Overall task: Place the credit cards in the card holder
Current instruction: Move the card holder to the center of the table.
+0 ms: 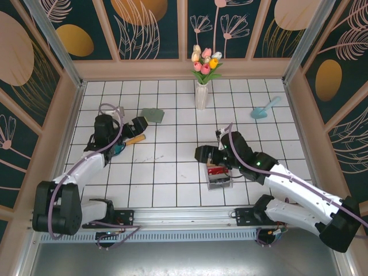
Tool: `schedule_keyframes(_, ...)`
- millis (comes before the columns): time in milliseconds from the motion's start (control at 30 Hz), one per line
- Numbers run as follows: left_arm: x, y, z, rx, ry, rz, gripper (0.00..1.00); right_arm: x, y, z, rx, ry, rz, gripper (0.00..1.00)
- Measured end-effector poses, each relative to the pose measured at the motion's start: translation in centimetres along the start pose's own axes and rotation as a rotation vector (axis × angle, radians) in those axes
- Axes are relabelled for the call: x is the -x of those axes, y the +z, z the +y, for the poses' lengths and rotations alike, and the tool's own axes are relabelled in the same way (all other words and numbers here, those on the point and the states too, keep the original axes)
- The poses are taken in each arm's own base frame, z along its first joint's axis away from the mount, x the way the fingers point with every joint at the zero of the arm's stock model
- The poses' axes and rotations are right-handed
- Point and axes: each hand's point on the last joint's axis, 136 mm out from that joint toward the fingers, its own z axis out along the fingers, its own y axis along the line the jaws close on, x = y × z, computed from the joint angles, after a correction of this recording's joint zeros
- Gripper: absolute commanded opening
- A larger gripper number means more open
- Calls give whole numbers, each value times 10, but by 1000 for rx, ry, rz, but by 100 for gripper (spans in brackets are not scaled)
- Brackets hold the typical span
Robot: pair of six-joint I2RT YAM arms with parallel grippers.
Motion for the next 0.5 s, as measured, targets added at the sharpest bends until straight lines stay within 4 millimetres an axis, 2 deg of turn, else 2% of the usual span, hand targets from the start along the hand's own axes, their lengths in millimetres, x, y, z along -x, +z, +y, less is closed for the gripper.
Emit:
schedule_keyframes(100, 21, 28, 5, 83, 11, 25, 99, -18, 10, 8, 11, -20, 62, 87)
schedule_keyframes(267, 76, 94, 19, 222, 44, 54, 97, -59, 35, 25, 11, -98, 205, 87)
schedule_keyframes(333, 90, 120, 26, 252, 52, 70, 93, -67, 43, 30, 2, -124, 237, 87)
schedule_keyframes(400, 94, 149, 38, 268, 52, 107, 89, -70, 47, 35, -5, -148, 243, 87)
schedule_keyframes(500, 83, 186, 54, 266, 29, 190, 83, -65, 50, 40, -9, -160, 213, 87)
